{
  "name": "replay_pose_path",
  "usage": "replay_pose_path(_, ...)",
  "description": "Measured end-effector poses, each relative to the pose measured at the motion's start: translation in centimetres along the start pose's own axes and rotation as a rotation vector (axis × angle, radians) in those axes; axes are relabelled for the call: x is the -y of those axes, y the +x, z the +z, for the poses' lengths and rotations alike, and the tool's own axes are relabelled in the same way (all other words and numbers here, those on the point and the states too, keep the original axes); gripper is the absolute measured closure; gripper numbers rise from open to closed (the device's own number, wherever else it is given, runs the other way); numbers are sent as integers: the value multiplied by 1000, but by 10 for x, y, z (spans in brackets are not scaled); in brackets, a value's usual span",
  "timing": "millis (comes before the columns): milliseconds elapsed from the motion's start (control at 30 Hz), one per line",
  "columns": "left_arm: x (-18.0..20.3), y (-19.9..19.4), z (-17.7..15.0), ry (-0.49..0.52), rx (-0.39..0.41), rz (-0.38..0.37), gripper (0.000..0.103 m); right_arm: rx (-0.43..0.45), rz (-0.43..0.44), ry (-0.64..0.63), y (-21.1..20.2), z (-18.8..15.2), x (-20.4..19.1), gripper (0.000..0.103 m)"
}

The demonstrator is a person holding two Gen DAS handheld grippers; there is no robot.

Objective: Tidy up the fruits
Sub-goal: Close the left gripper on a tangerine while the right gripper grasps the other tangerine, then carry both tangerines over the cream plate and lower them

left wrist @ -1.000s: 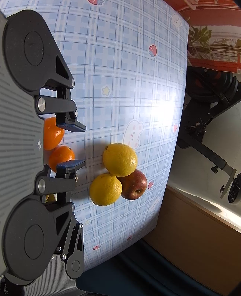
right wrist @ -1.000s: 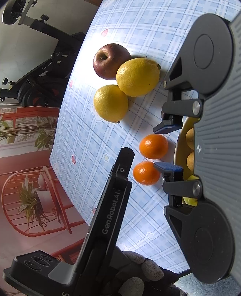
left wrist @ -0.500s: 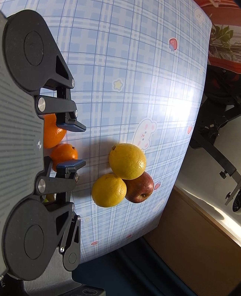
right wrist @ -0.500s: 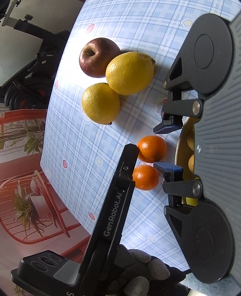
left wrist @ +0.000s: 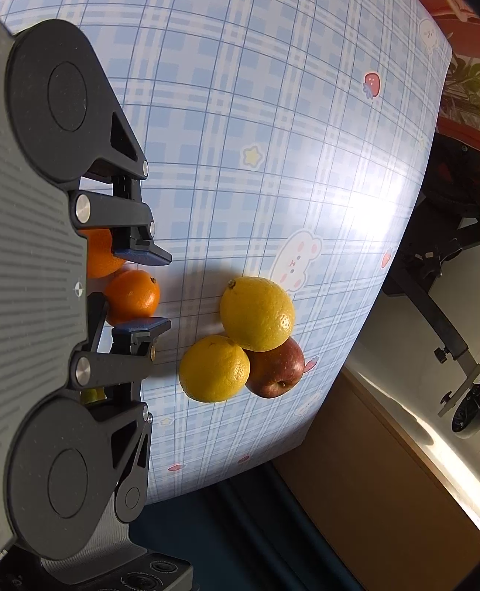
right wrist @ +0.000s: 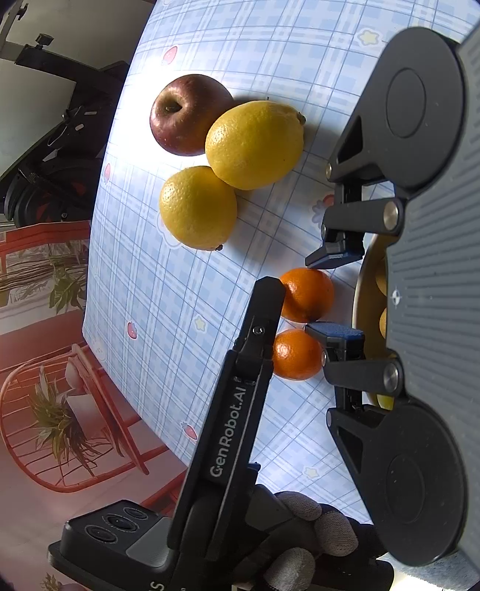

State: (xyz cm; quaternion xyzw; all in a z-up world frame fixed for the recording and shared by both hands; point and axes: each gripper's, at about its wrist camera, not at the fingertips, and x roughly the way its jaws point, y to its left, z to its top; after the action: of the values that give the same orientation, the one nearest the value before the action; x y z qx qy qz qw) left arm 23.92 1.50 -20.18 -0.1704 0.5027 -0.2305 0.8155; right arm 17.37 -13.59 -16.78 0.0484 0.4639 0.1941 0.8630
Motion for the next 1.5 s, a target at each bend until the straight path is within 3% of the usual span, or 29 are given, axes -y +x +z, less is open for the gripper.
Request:
replay_pose_path(67,1,2,-1,-11,2,-14,75,7,-1,3,0,-2,0,69)
replay_pose_path(333,10,-2,-2,11,24,-5,76,42,-11,-2,-9,-5,-2,70)
replay_pose_path(867,52,-49,-22,107,90,-25,76,131,-16,-36,-67,-22,-20,70)
replay_pose_path(1500,75,-70,-89,199,10,-6,76,98,9,22,-96,-86,-41,70)
